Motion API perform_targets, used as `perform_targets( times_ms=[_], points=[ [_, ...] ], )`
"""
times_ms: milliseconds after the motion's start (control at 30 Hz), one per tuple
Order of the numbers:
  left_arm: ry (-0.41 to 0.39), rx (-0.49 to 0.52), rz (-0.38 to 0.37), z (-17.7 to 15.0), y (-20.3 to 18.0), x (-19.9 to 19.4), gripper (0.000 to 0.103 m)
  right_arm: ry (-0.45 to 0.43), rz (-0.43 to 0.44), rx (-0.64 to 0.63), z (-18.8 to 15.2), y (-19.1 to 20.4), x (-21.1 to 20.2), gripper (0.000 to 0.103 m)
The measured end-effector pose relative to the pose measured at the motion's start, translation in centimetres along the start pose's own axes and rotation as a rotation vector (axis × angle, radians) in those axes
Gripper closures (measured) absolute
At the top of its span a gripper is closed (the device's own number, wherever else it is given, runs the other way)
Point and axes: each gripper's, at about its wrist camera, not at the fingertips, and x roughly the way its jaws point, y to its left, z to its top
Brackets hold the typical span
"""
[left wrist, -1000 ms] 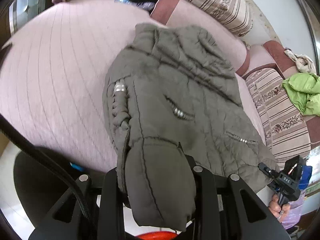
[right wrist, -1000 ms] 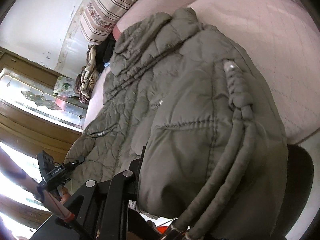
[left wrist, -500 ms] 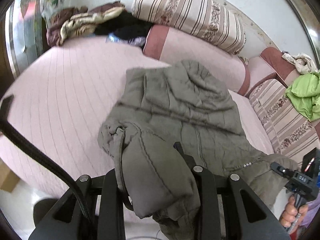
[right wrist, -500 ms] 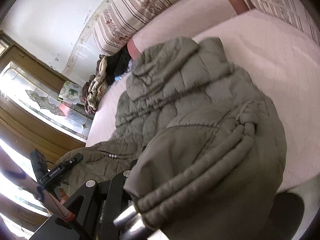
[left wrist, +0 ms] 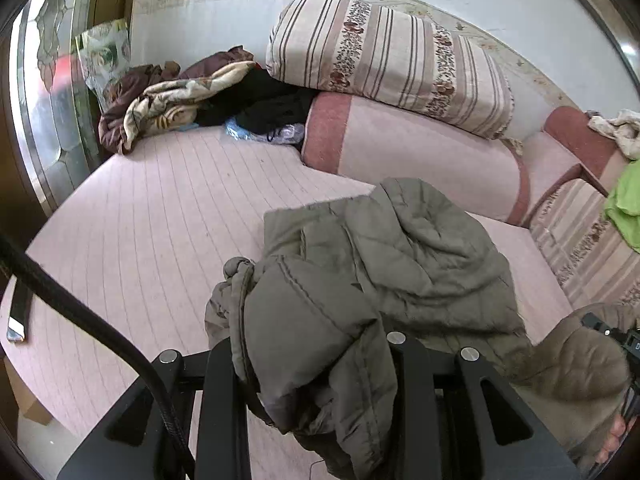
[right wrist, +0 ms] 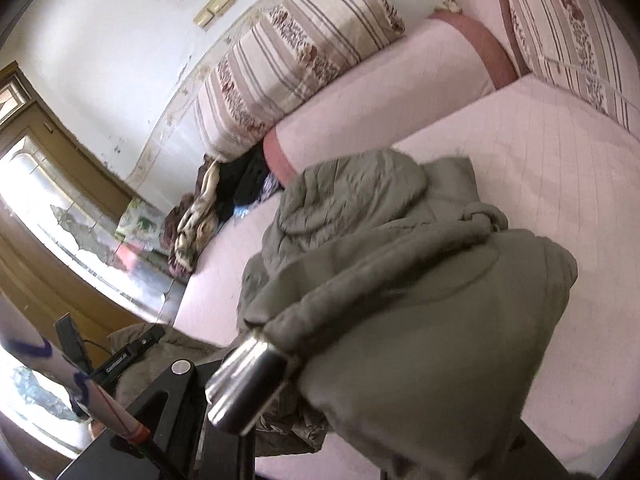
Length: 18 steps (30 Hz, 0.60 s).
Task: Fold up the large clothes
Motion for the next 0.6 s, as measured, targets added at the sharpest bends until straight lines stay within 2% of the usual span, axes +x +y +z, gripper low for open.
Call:
perform_targets(
  times_ms=[267, 600],
  points=[
    [-0.013, 0.001, 0.055, 3.0, -1.0, 3.9, 0.075, -0.066, -0.023, 0.014, 2.7, 0.2, 3.8, 0.081],
    [-0.014, 0.038, 0.122, 4.4, -2.3, 7.3, 0.075, -0.093, -0.060, 0.004, 4.8, -0.3, 7.2, 0.081]
  ],
)
